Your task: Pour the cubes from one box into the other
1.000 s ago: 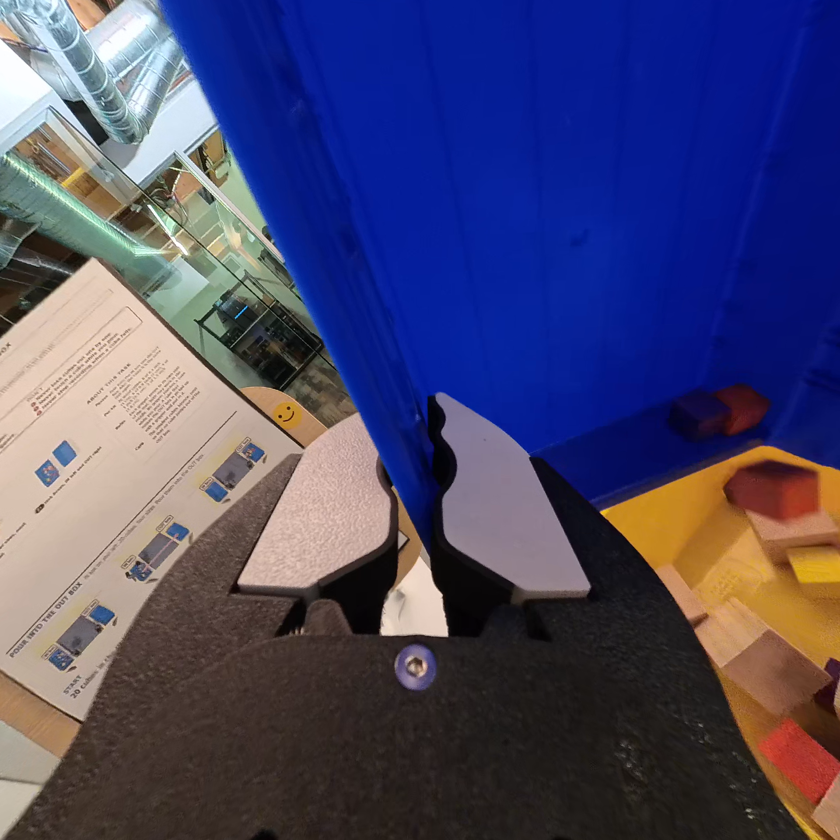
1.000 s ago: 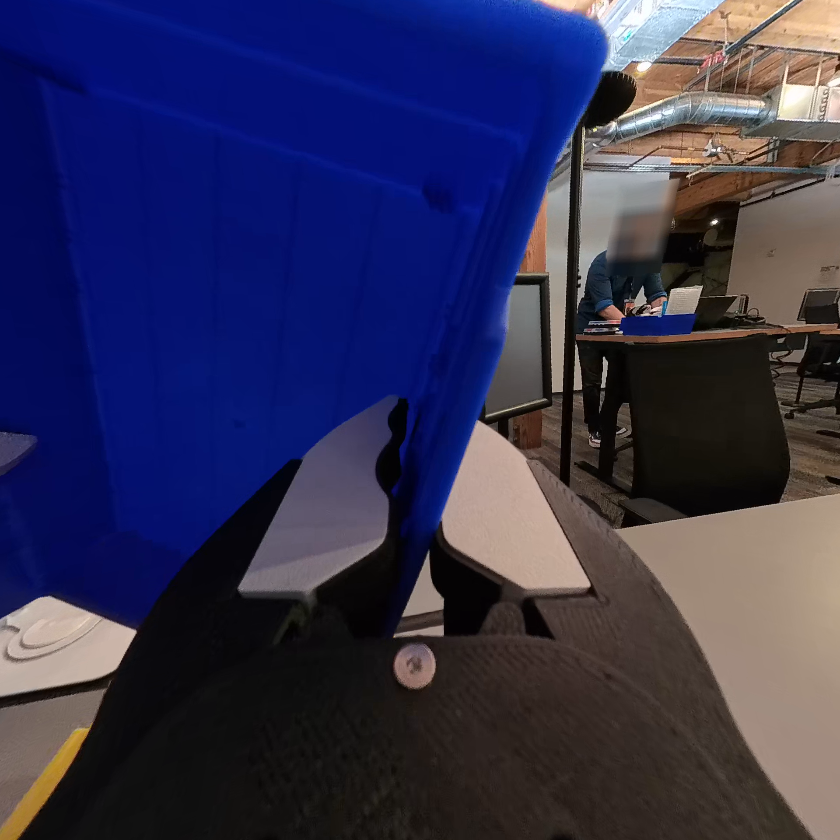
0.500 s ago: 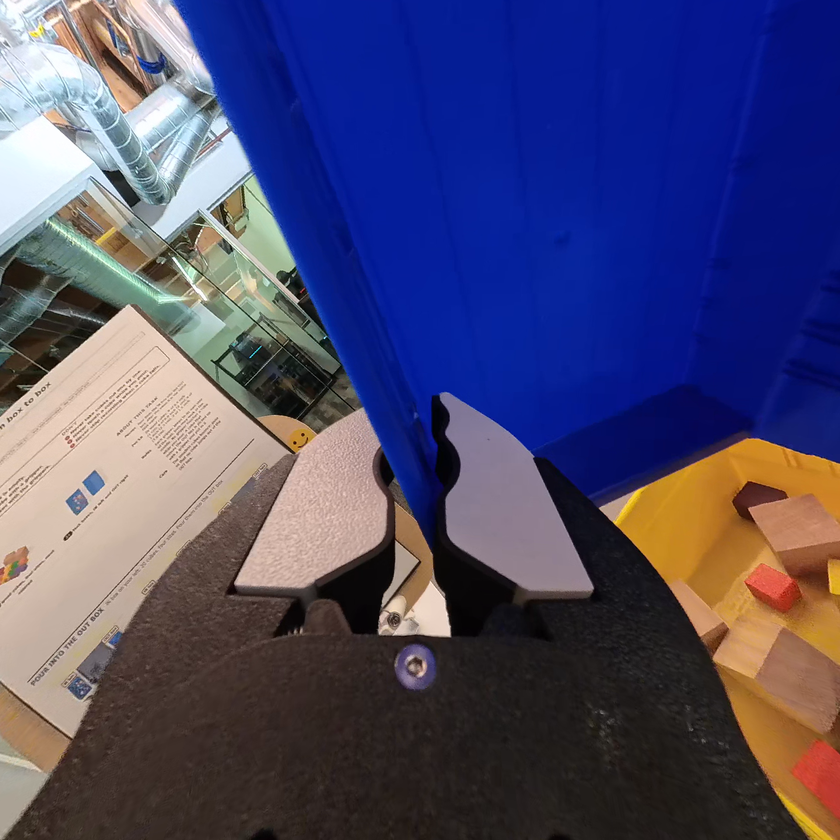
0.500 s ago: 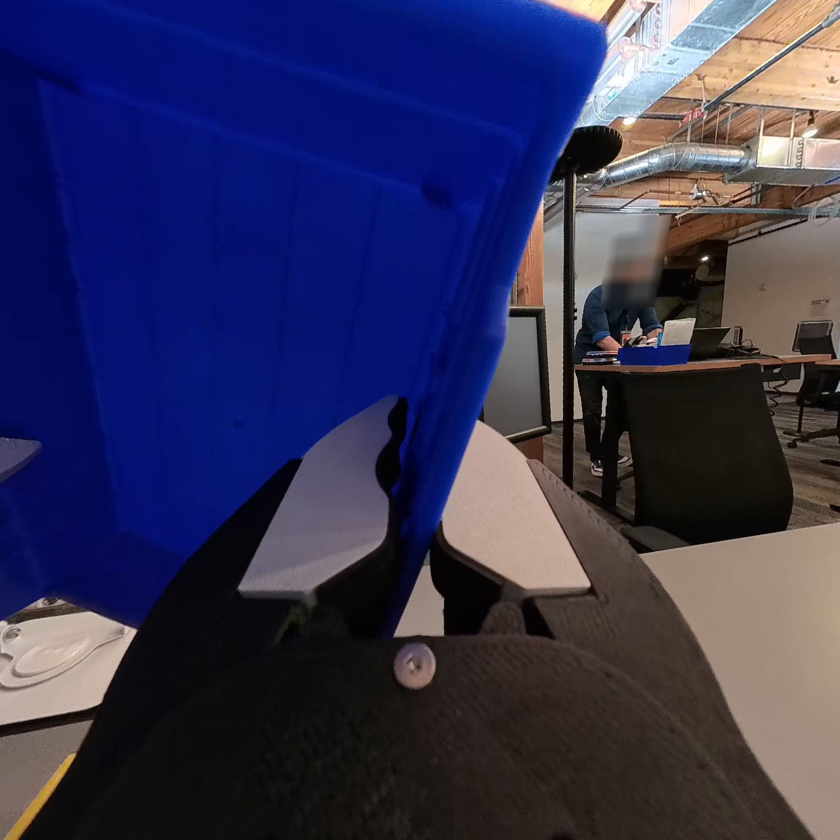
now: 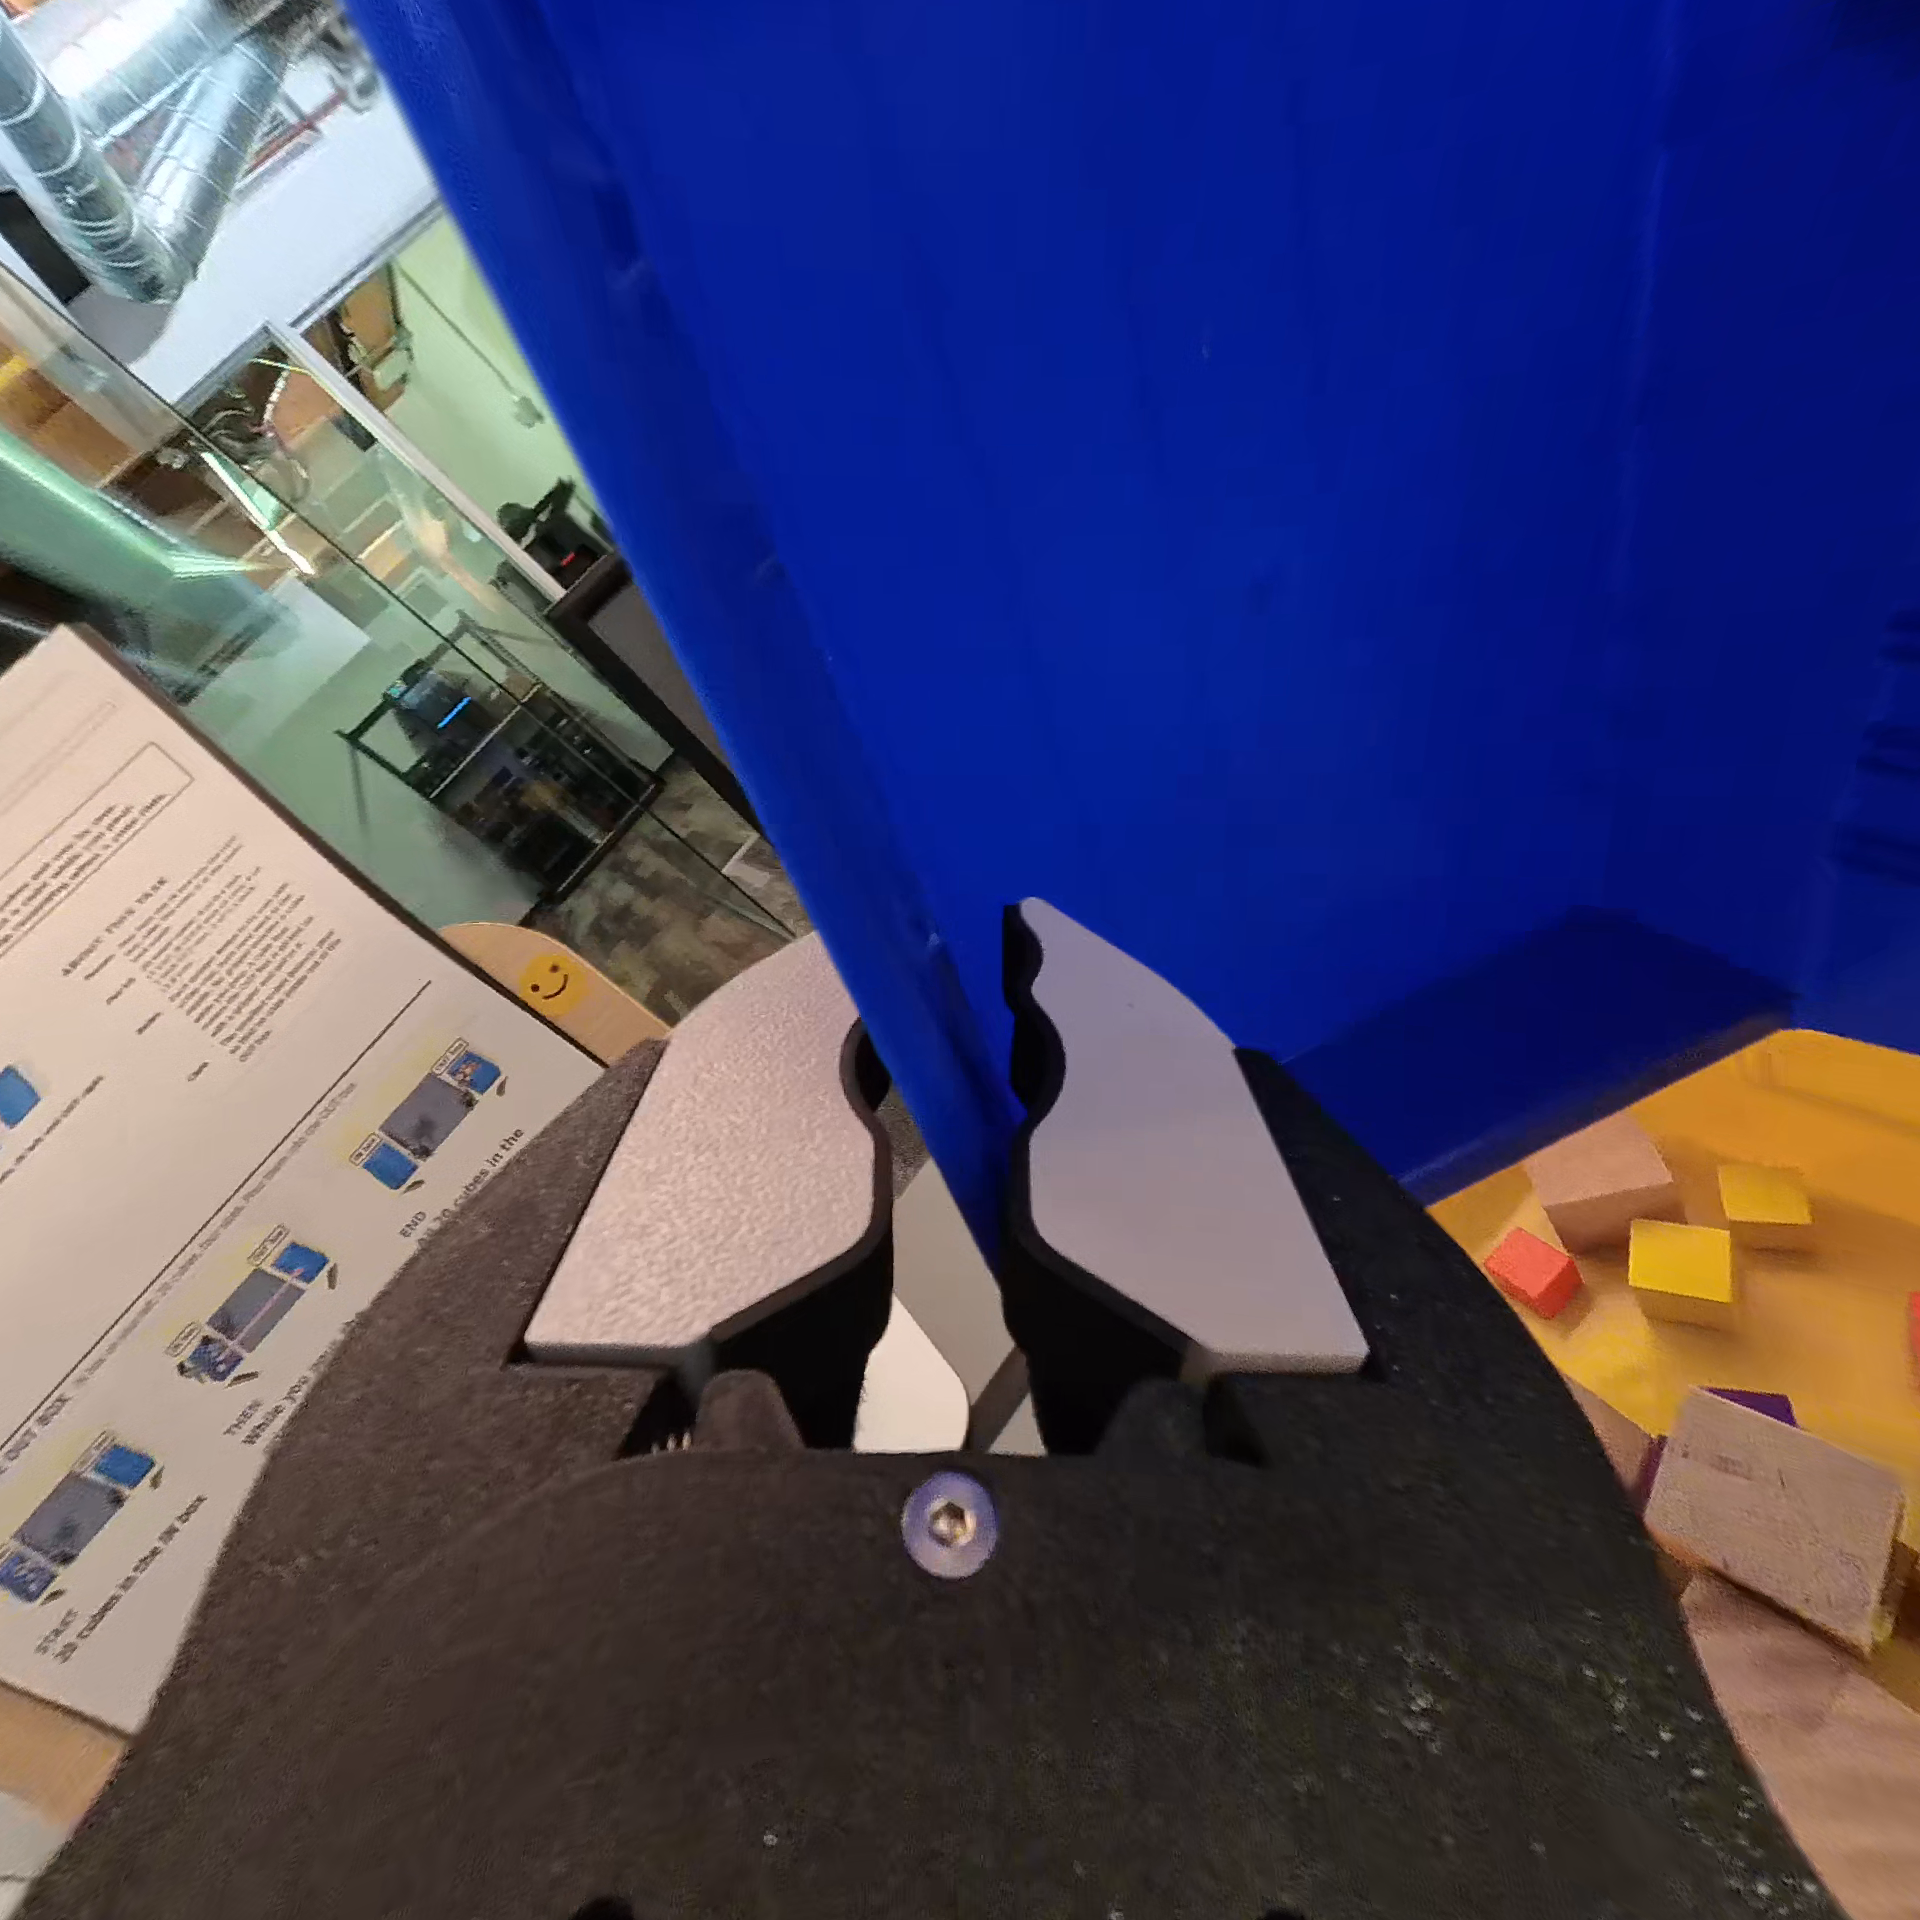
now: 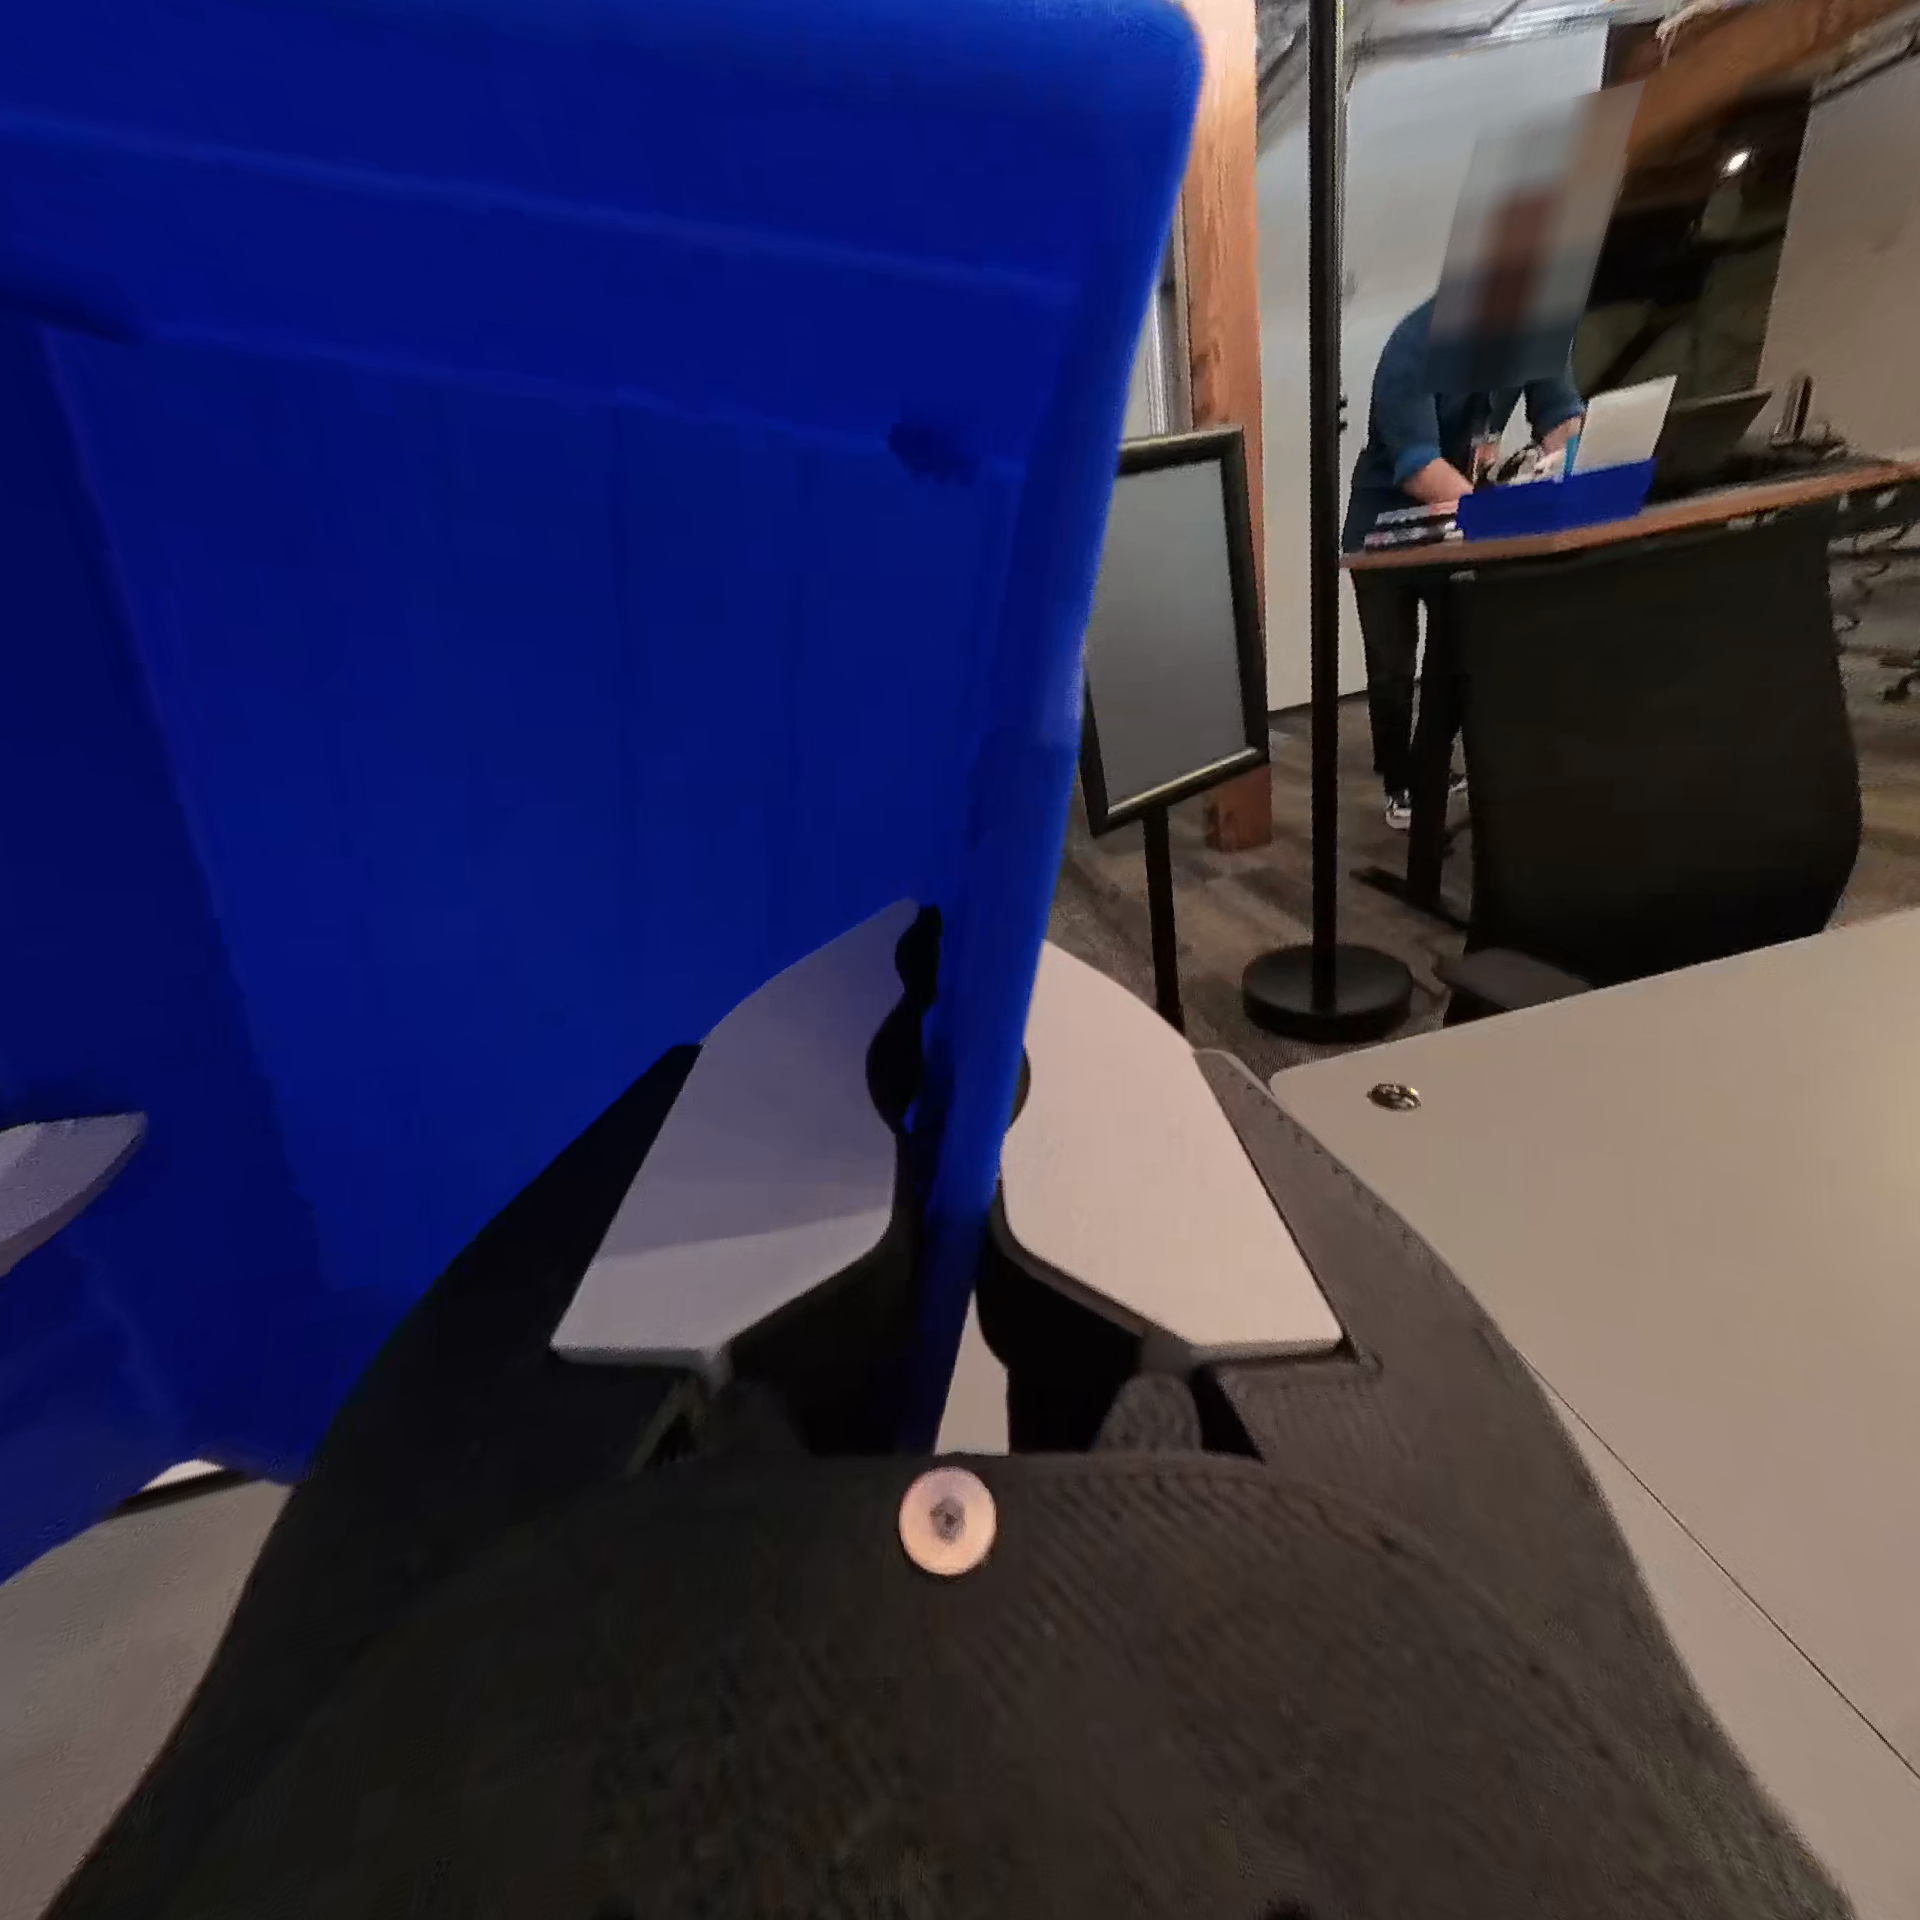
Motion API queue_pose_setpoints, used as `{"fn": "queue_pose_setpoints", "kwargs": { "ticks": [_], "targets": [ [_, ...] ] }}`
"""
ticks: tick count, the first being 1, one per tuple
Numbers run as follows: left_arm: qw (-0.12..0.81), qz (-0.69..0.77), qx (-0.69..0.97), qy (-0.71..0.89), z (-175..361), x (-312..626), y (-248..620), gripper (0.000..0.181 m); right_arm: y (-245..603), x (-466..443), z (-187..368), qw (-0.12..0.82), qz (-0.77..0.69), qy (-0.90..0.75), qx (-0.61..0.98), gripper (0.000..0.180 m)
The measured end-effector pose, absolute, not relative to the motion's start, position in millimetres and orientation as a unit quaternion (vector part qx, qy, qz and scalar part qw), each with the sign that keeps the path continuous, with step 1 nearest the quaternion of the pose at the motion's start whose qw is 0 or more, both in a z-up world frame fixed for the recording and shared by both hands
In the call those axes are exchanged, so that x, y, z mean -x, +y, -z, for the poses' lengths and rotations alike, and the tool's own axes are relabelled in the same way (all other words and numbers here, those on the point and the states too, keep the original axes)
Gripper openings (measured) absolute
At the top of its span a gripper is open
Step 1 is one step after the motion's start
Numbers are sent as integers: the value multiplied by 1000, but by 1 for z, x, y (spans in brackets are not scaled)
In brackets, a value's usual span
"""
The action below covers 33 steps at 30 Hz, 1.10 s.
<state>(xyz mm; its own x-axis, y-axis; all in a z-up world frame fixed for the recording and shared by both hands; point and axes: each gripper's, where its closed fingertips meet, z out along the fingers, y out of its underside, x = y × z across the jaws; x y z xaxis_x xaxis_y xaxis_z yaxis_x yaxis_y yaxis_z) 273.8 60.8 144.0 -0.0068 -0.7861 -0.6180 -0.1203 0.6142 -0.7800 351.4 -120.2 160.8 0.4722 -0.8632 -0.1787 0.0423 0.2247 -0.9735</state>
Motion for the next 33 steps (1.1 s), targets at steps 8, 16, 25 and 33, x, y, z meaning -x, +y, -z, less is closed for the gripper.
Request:
{"fn": "queue_pose_setpoints", "kwargs": {
  "ticks": [8, 16, 25, 33],
  "targets": [
    [418, 410, 430, 687, -113, -281, 14, 54, -114, -398, -184, 497, 287, 367, 732, 5],
    [394, 447, 447, 668, -133, -251, 45, 48, -185, -456, -94, 191, 117, 441, 869, 7],
    [282, 435, 545, 659, -84, -238, 97, 45, -268, -457, 39, 36, 18, 490, 871, 6],
    [102, 379, 581, 713, 23, -221, 75, 41, -269, -467, 84, 27, 4, 464, 885, 6]
  ]
}}
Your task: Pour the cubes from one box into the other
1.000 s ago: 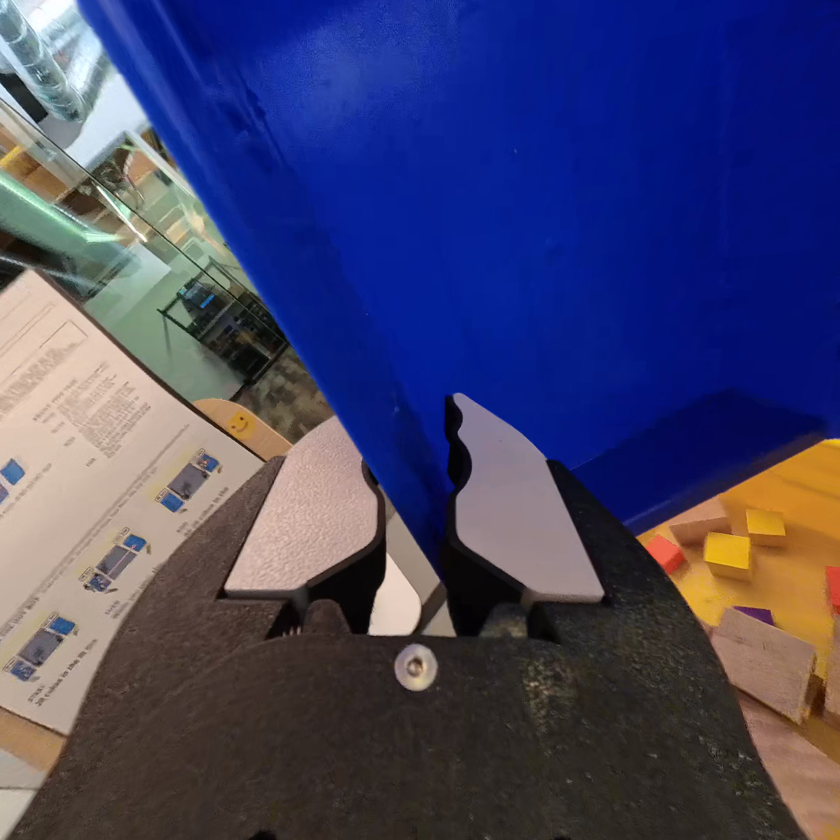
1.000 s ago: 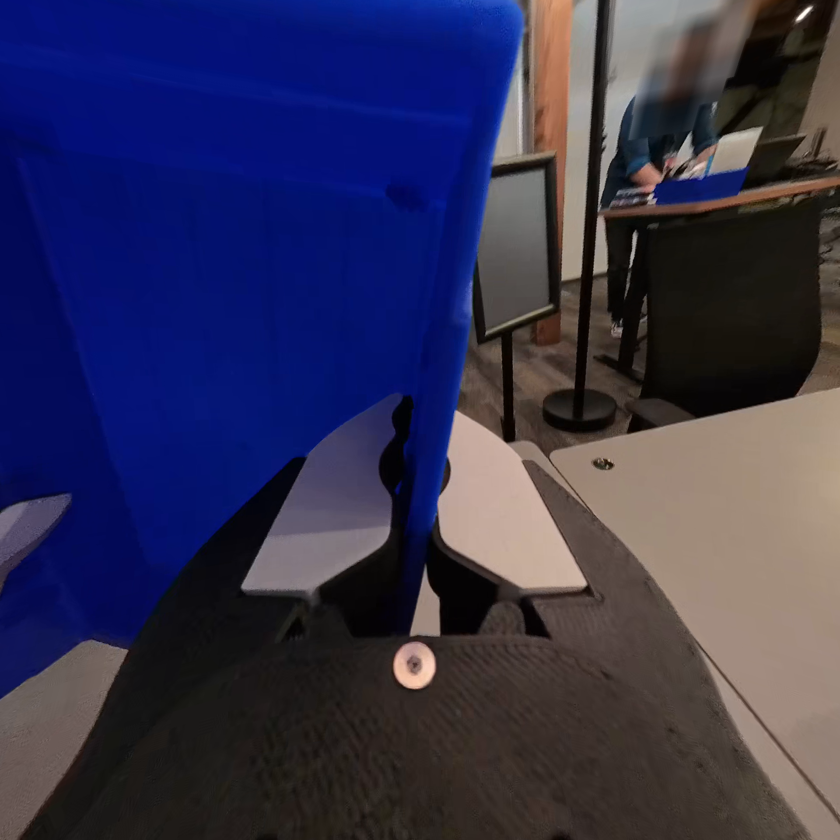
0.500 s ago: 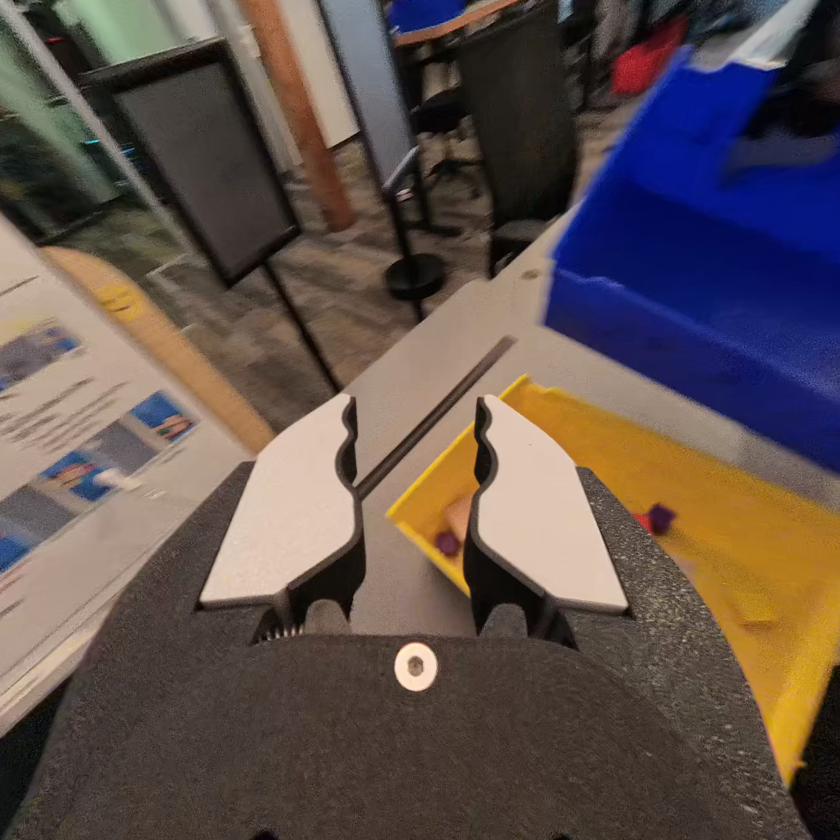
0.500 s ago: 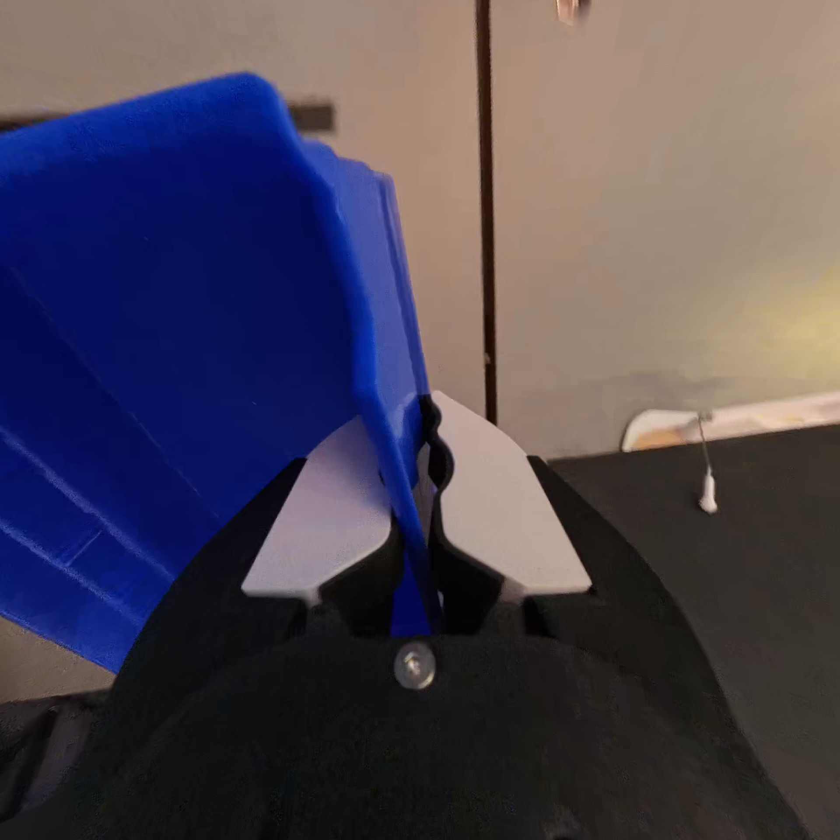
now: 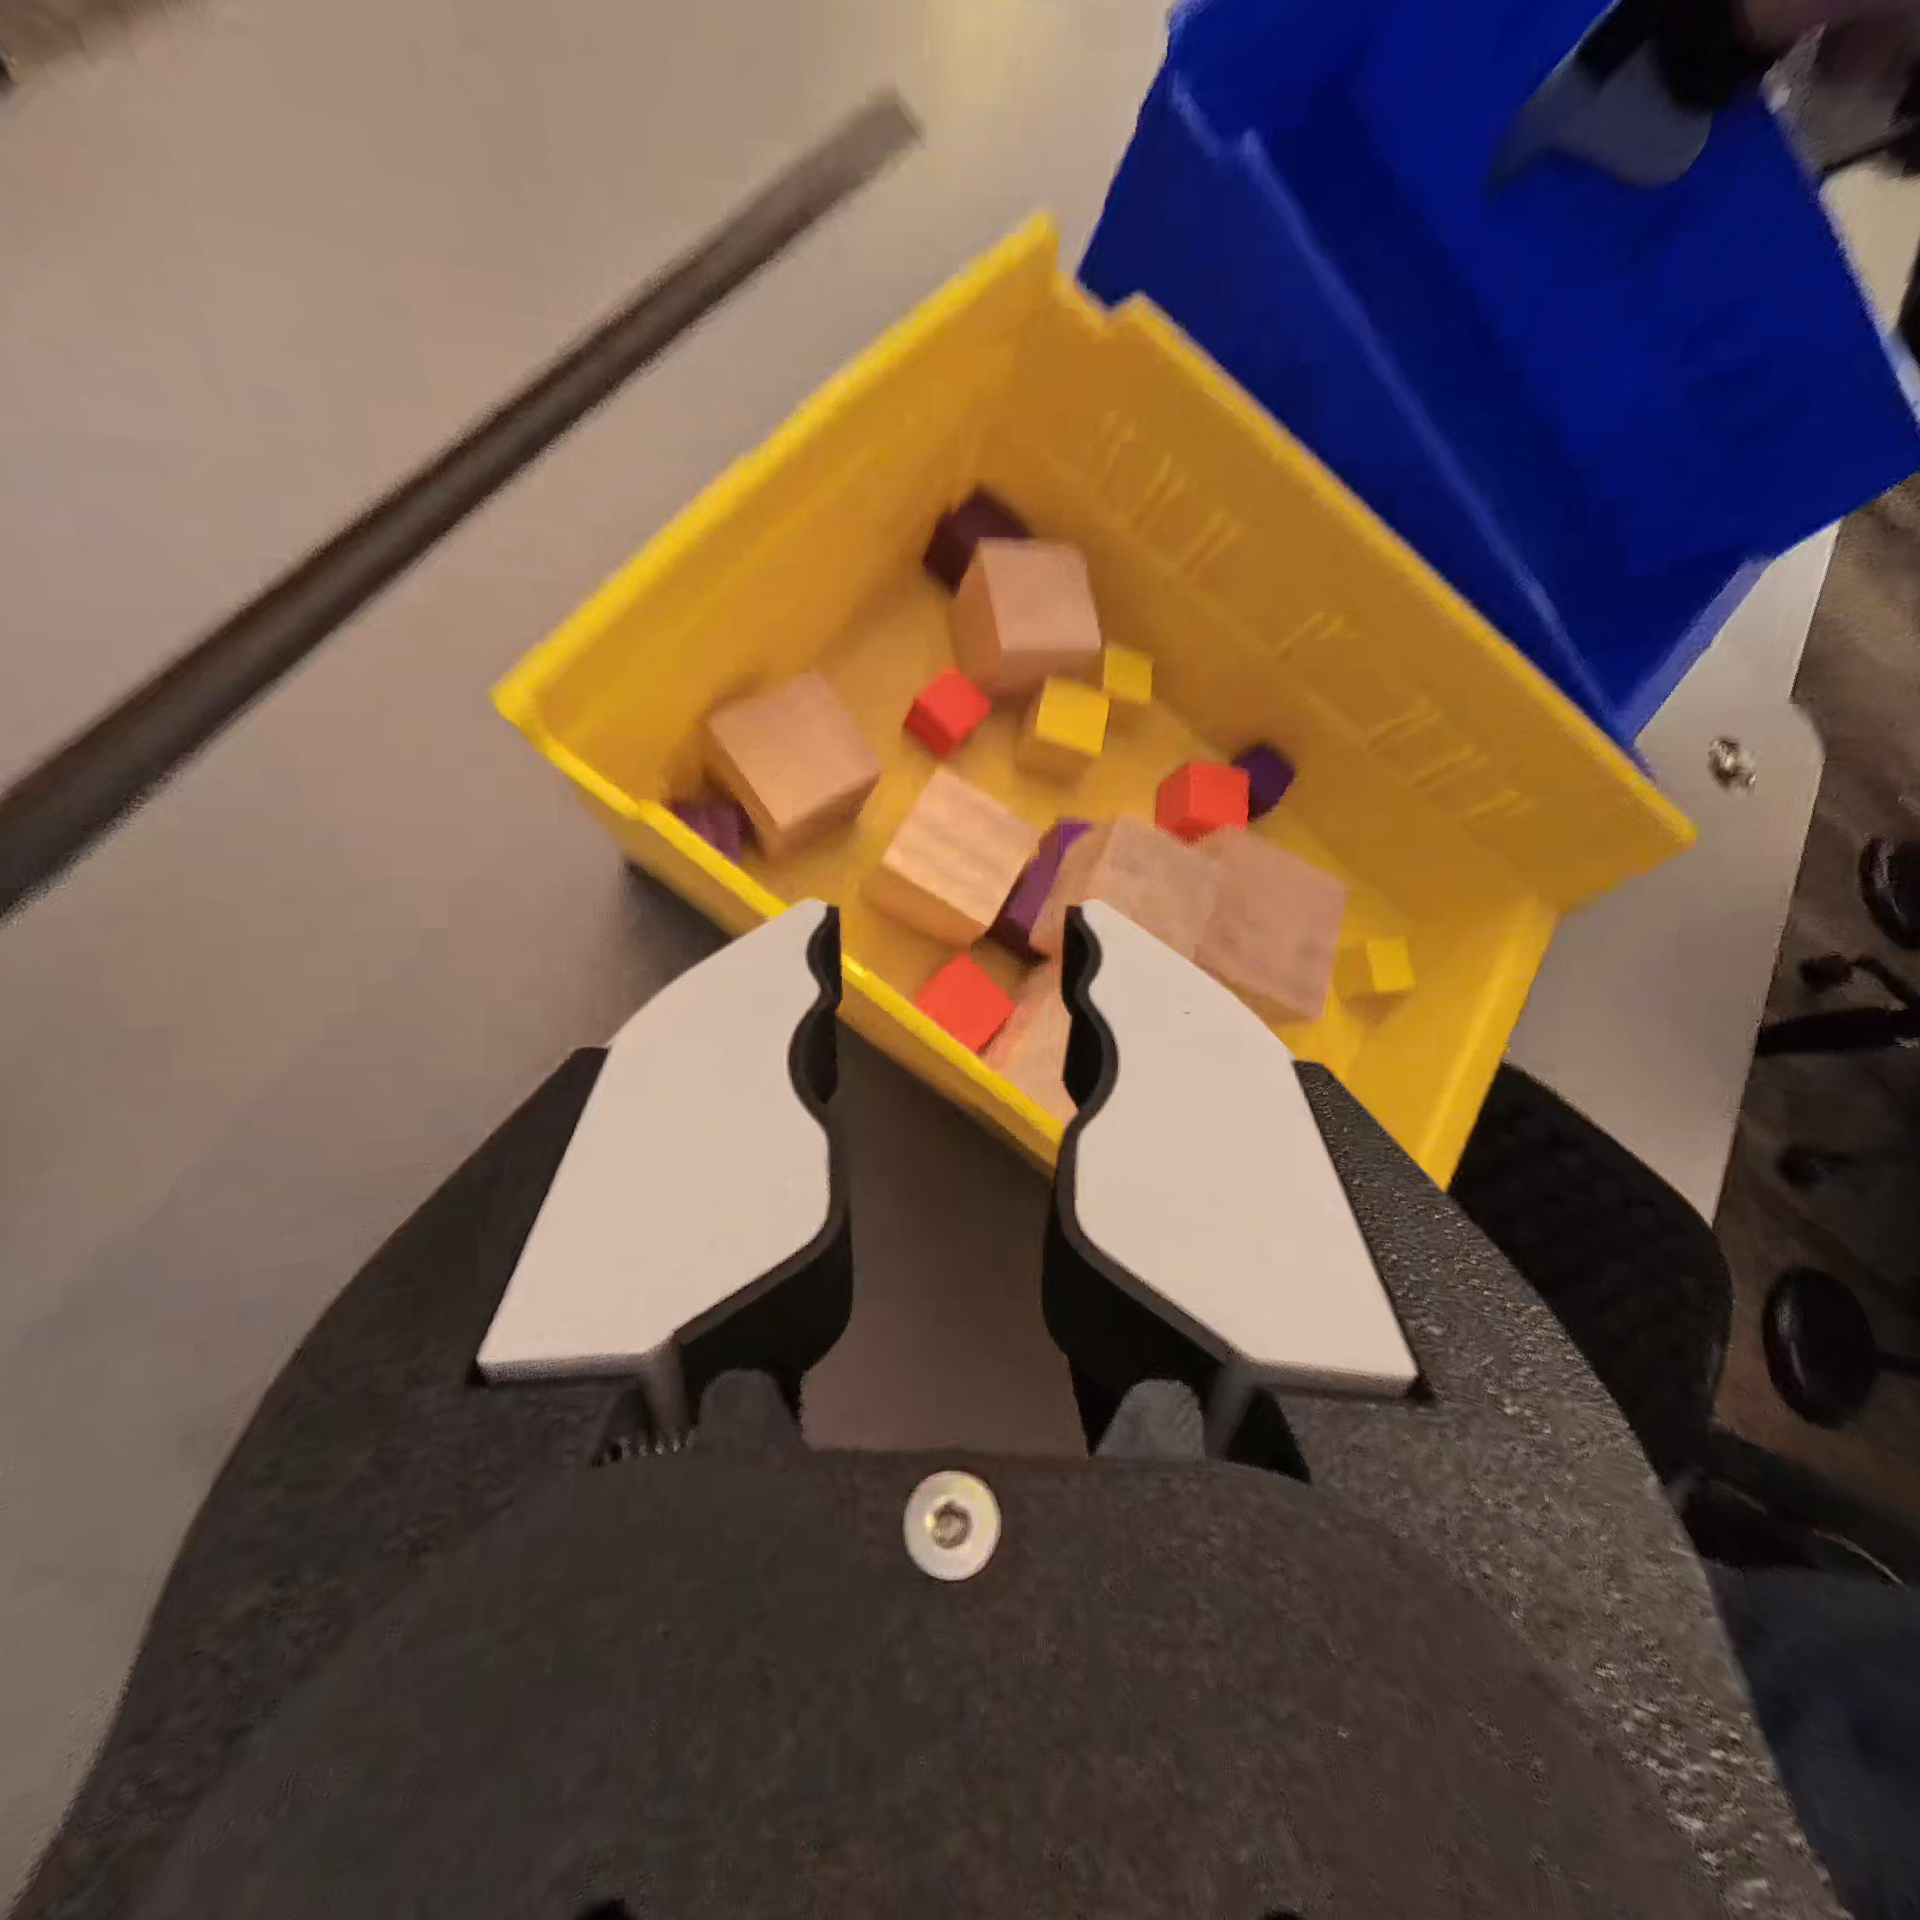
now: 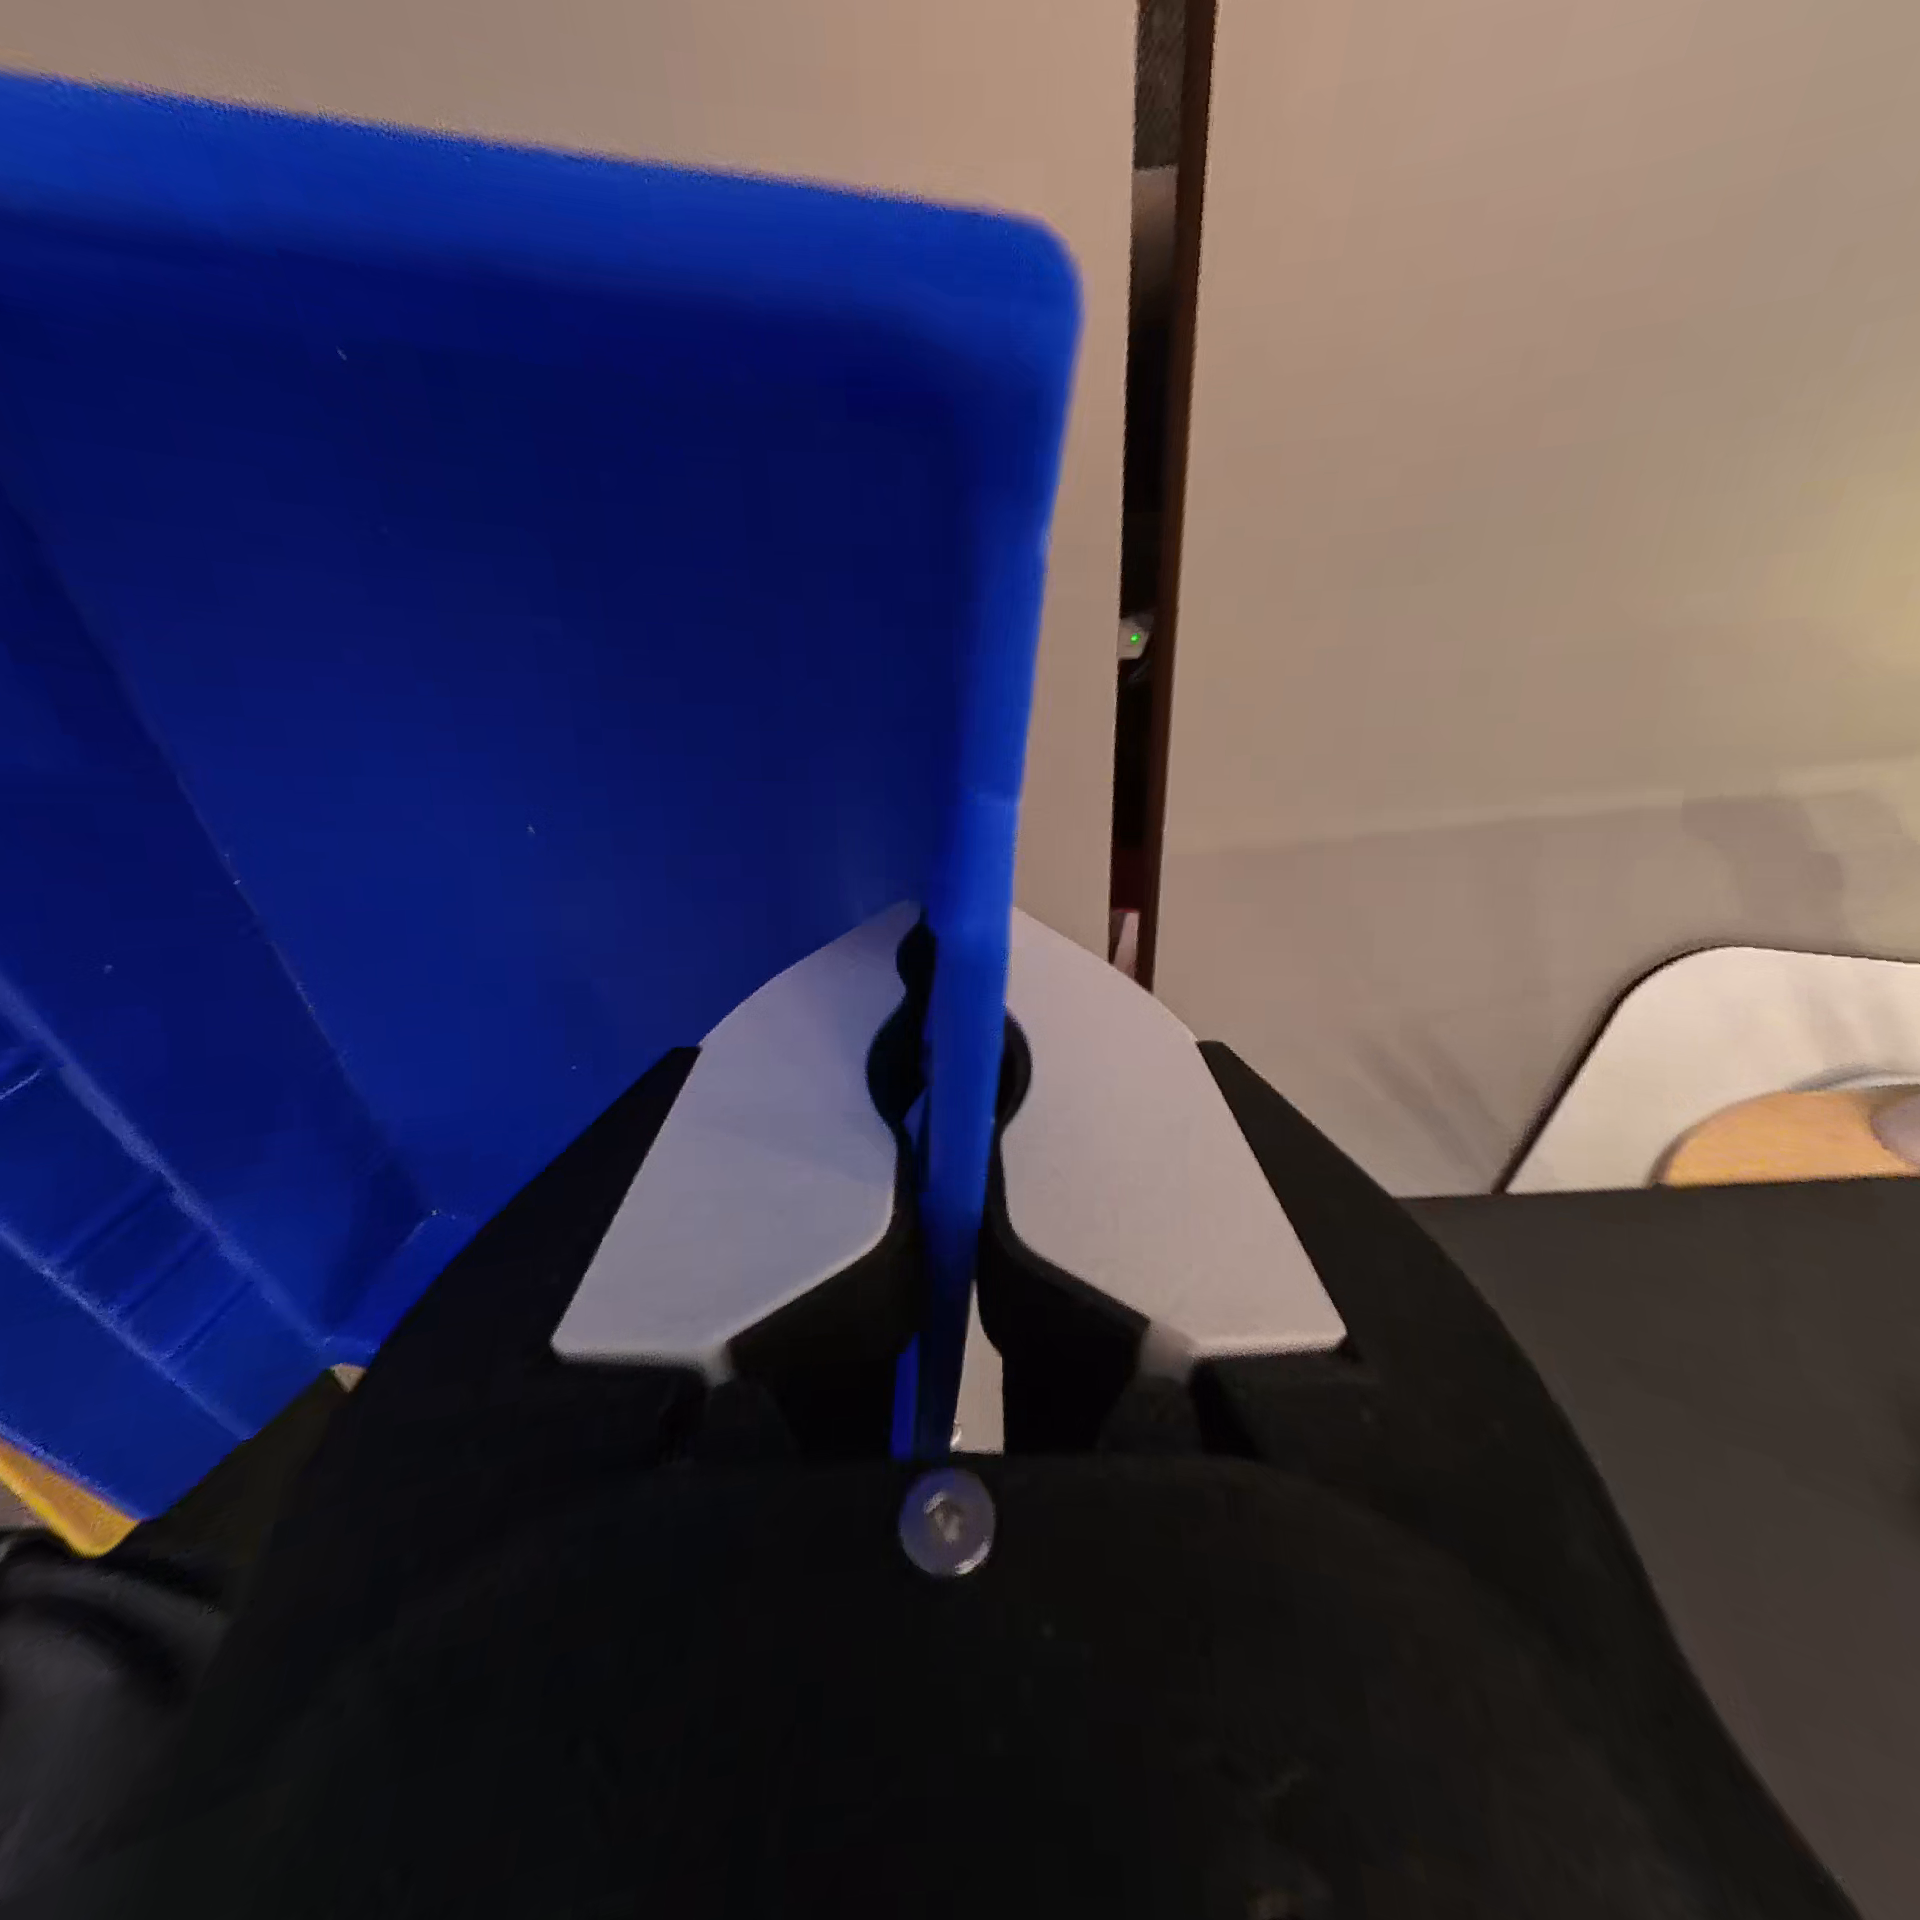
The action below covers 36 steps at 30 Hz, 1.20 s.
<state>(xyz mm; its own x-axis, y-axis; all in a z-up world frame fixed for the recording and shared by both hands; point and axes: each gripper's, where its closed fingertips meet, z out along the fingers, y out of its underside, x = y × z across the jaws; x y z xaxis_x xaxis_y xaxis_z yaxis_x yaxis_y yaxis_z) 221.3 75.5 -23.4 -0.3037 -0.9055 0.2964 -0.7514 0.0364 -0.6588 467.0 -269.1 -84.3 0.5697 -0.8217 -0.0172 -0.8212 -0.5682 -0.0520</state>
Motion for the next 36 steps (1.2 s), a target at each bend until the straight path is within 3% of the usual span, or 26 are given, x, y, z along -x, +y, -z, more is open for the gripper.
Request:
{"fn": "queue_pose_setpoints", "kwargs": {
  "ticks": [2, 4, 6, 8, 9, 13, 15, 17, 20, 26, 36],
  "targets": [
    [65, 332, 608, 718, 45, -213, 72, 42, -267, -461, 94, 24, -14, 458, 889, 6],
    [86, 304, 626, 713, 46, -217, 79, 40, -264, -457, 102, 22, -27, 451, 892, 6],
    [57, 229, 659, 714, 59, -212, 90, 50, -262, -455, 107, 19, -27, 449, 893, 6],
    [28, 161, 689, 706, 73, -205, 103, 70, -262, -454, 111, 8, -20, 443, 896, 6],
    [7, 161, 706, 689, 75, -204, 102, 70, -262, -453, 113, 4, -16, 439, 898, 6],
    [-48, 157, 730, 664, 88, -201, 88, 60, -259, -453, 117, 13, -24, 430, 902, 6],
    [-99, 149, 733, 656, 101, -193, 72, 64, -259, -453, 118, 16, -28, 429, 902, 6],
    [-169, 176, 747, 618, 103, -191, 52, 35, -260, -453, 119, 19, -30, 428, 903, 6],
    [-200, 166, 761, 594, 109, -192, 54, 26, -260, -452, 121, 21, -32, 430, 902, 5],
    [-166, 127, 751, 626, 110, -176, 105, 14, -247, -446, 120, 28, -35, 447, 894, 5],
    [-150, 172, 816, 531, 107, -69, 251, 17, -148, -402, 133, 34, -74, 421, 903, 7]
  ]
}}
